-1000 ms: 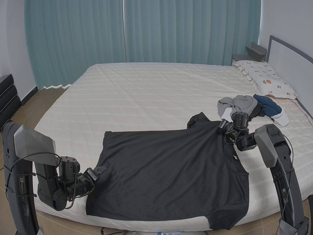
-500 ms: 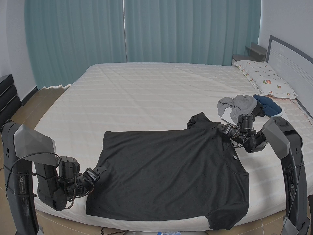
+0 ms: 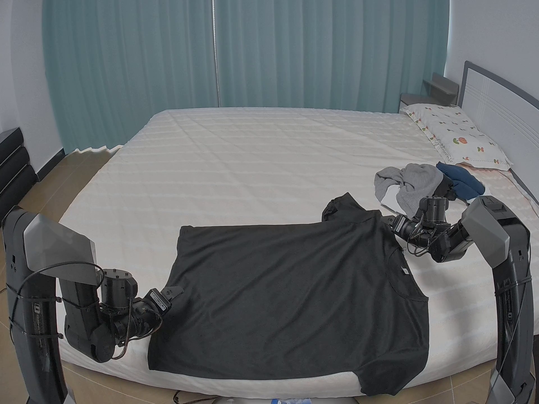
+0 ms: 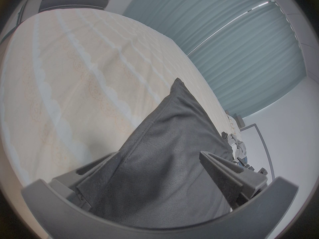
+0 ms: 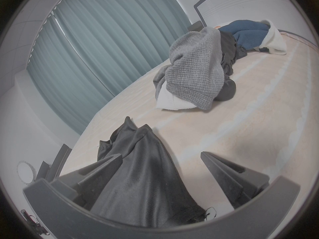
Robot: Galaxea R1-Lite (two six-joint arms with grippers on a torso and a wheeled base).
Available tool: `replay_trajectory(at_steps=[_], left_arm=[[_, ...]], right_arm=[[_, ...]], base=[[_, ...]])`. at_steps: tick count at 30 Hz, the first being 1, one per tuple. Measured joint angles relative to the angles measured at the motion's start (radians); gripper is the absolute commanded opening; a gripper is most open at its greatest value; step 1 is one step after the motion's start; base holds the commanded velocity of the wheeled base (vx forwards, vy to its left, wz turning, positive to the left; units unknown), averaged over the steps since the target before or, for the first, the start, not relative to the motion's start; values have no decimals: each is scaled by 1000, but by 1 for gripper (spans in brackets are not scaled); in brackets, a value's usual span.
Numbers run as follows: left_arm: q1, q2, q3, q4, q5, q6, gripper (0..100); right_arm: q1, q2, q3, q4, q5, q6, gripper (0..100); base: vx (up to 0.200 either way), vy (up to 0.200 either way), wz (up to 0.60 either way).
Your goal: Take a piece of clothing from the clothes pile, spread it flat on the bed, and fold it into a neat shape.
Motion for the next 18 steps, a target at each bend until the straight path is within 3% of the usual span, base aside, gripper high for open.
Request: replay_trajectory(at_steps=[1,2,18], left_arm=[[0,0,0,0,0,0,100],[0,0,0,0,0,0,100],[0,0,0,0,0,0,100]], right_arm=[[-1,2,1,0,0,0,100],[-2,4,2,1,0,0,0],[-26,8,48,3,14,-40,0]], base=[[0,0,0],[0,0,0],[0,0,0]])
